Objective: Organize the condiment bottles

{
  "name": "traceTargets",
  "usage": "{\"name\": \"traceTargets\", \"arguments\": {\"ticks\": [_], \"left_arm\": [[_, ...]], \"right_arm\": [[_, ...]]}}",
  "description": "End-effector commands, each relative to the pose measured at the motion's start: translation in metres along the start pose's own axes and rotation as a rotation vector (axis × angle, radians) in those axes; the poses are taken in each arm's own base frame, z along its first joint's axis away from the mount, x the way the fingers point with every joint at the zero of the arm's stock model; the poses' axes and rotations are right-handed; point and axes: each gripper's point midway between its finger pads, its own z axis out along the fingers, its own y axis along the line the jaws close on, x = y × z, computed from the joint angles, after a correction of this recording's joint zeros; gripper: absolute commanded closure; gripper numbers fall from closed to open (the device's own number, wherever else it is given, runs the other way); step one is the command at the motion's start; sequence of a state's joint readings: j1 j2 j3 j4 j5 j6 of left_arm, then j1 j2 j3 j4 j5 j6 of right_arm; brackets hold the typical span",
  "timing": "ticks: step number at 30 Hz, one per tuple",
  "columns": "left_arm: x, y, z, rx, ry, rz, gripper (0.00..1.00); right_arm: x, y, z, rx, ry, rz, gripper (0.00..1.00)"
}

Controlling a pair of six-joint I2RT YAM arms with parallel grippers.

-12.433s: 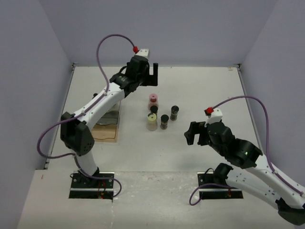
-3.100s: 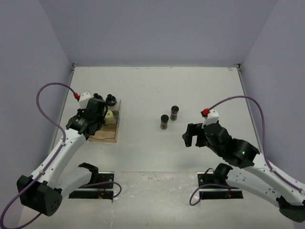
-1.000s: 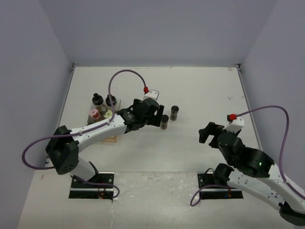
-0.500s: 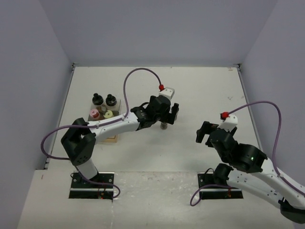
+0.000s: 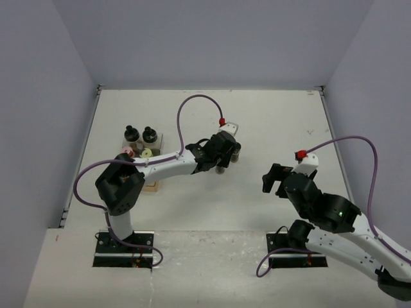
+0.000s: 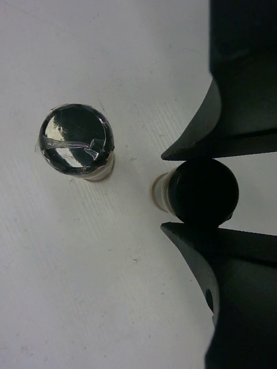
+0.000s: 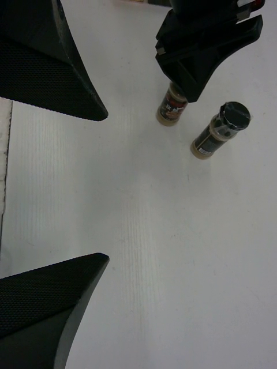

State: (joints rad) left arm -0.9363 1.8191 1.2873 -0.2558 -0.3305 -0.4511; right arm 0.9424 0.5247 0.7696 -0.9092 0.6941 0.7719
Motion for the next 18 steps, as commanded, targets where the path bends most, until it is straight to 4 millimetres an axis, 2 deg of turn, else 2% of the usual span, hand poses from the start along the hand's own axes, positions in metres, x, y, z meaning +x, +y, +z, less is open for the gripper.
{"name": "traceTargets", "arguments": {"ticks": [1,3,4,6,7,9,10,12,13,14,15,16,17,18], "left_arm": [[-0.036,0.001,-0.023,-0.013,-0.079,-0.023,0.99],[-0.044,0.008,-0.037,-0.042,-0.095,-0.040,1.00],[-0.049,0.024,-0.054,-0.106,-0.105,-0.049,1.00],[-0.055,0.040,-0.076,-0.168,-0.124,-0.101,1.00],[-0.061,0.055,-0.101,-0.209,-0.148,-0.114,1.00],[-0.055,0.070,-0.122,-0.235,-0.159,-0.137,1.00],[-0.058,0.086,-0.147,-0.265,-0.195,-0.158,1.00],[-0.042,0.109,-0.163,-0.327,-0.189,-0.203,1.00],[-0.035,0.134,-0.179,-0.384,-0.185,-0.234,1.00],[-0.021,0.149,-0.179,-0.420,-0.165,-0.259,1.00],[-0.015,0.179,-0.181,-0.488,-0.154,-0.313,1.00],[-0.011,0.191,-0.187,-0.482,-0.159,-0.357,1.00],[0.006,0.204,-0.184,-0.511,-0.132,-0.357,1.00],[0.010,0.213,-0.186,-0.530,-0.135,-0.380,1.00]], "right_arm": [[-0.007,0.008,0.000,-0.021,-0.016,0.011,0.01],[-0.007,0.009,0.000,-0.027,-0.016,0.011,0.01],[-0.006,0.009,0.000,-0.025,-0.014,0.008,0.01],[-0.007,0.009,0.000,-0.029,-0.016,0.010,0.01],[-0.007,0.010,0.000,-0.032,-0.015,0.010,0.01],[-0.006,0.011,0.000,-0.038,-0.013,0.006,0.01],[-0.006,0.011,0.000,-0.039,-0.013,0.006,0.01],[-0.005,0.015,0.001,-0.056,-0.008,-0.001,0.01],[-0.004,0.015,0.001,-0.057,-0.007,-0.004,0.01],[-0.004,0.015,0.001,-0.057,-0.006,-0.004,0.01],[-0.005,0.015,0.001,-0.059,-0.006,-0.006,0.01],[-0.004,0.016,0.001,-0.061,-0.003,-0.008,0.01],[-0.004,0.017,0.001,-0.063,-0.002,-0.014,0.01],[-0.004,0.017,0.002,-0.067,-0.001,-0.016,0.01]]}}
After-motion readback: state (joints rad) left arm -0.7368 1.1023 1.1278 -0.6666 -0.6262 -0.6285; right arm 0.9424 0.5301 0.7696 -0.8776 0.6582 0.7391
